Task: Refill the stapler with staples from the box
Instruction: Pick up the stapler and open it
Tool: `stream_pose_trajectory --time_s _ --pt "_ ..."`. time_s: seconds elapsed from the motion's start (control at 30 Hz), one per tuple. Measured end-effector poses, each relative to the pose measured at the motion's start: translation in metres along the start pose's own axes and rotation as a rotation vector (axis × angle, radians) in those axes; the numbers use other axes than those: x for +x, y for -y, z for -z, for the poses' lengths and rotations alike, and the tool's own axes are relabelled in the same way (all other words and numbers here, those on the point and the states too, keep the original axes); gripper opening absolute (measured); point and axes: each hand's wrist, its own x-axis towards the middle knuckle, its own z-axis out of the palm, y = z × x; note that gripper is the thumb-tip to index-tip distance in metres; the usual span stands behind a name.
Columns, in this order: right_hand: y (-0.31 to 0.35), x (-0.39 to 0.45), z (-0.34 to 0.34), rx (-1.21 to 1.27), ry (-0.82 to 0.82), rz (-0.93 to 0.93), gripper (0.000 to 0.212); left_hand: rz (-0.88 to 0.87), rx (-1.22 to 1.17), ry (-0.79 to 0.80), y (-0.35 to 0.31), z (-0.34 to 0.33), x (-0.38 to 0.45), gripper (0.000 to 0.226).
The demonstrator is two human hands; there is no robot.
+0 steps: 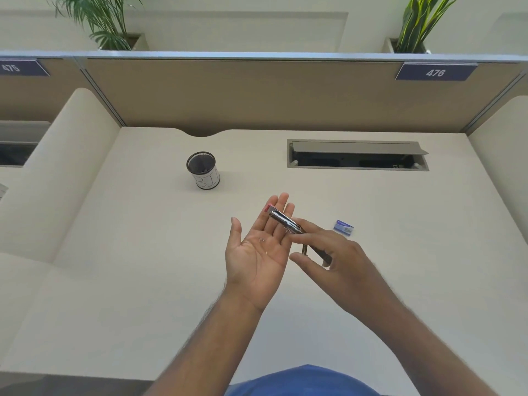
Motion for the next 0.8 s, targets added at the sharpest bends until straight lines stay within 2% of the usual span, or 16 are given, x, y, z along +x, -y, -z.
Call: stream_pose_trajectory --time_s 0.1,0.23,0.63,0.7,0.8 --pt "0.000 0.000 0.002 0.142 0.024 -0.066 0.018 -0.009 0.002 0.009 0.000 0.002 0.000 0.082" --pt "-0.008 0.004 0.001 0.180 0.008 -0.091 0.009 -0.013 0.005 0.007 0.001 0.006 0.002 0.084" --pt "-0.056 0.032 -0.008 0.315 0.109 -0.097 0.051 -0.056 -0.036 -0.121 -0.009 0.036 0.013 0.083" --pt "-0.067 0.037 -0.009 0.308 0.124 -0.100 0.049 -0.068 -0.033 -0.144 -0.013 0.043 0.014 0.083" --pt "-0.089 0.048 -0.016 0.267 0.163 -0.117 0.033 -0.088 -0.034 -0.179 -0.021 0.053 0.018 0.083"
